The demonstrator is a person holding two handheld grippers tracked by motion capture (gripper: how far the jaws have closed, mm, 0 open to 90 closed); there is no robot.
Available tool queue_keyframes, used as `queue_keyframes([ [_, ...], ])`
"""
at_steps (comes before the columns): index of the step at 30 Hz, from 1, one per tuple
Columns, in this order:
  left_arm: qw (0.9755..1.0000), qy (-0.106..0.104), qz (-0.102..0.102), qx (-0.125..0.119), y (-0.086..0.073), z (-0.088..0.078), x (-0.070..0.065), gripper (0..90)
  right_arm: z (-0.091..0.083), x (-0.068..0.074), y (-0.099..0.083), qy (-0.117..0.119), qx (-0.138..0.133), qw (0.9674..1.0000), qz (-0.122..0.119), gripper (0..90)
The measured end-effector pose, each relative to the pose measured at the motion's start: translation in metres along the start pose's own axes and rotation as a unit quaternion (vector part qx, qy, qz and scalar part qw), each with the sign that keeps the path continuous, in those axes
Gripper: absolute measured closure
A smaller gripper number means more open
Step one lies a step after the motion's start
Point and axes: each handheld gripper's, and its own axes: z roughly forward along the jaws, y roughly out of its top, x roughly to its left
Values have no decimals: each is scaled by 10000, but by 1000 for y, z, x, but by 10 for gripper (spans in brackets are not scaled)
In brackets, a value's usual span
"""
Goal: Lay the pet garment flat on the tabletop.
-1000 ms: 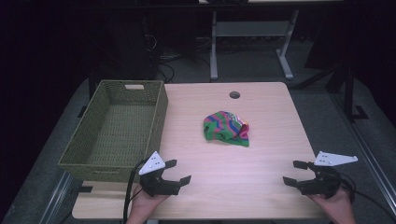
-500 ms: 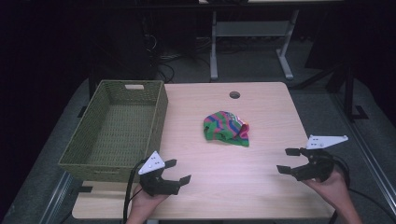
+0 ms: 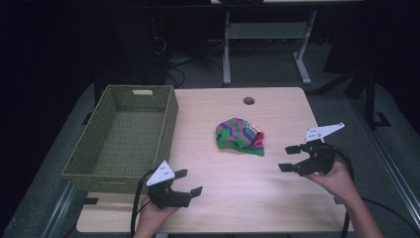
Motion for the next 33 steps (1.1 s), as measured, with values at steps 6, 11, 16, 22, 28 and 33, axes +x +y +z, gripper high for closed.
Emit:
queue_keyframes([
  [6, 10000, -12, -34, -36, 0, 0, 1, 167, 7, -7, 15, 48, 163, 9998, -70, 214],
  [11, 10000, -18, -28, -36, 0, 0, 0, 167, 13, -13, 26, 95, 248, 9996, -82, 219],
  [16, 10000, -28, -22, -39, 0, 0, 0, 167, 18, -20, 35, 134, 315, 9994, -47, 223],
  [22, 10000, -22, -29, -41, 0, 0, 1, 167, 24, -26, 41, 198, 398, 9990, -18, 226],
  [28, 10000, -30, -29, -38, 0, 0, 1, 167, 34, -32, 53, 256, 477, 9985, 11, 235],
  [33, 10000, -35, -34, -51, 0, -1, 1, 167, 40, -32, 64, 287, 482, 9984, -77, 256],
])
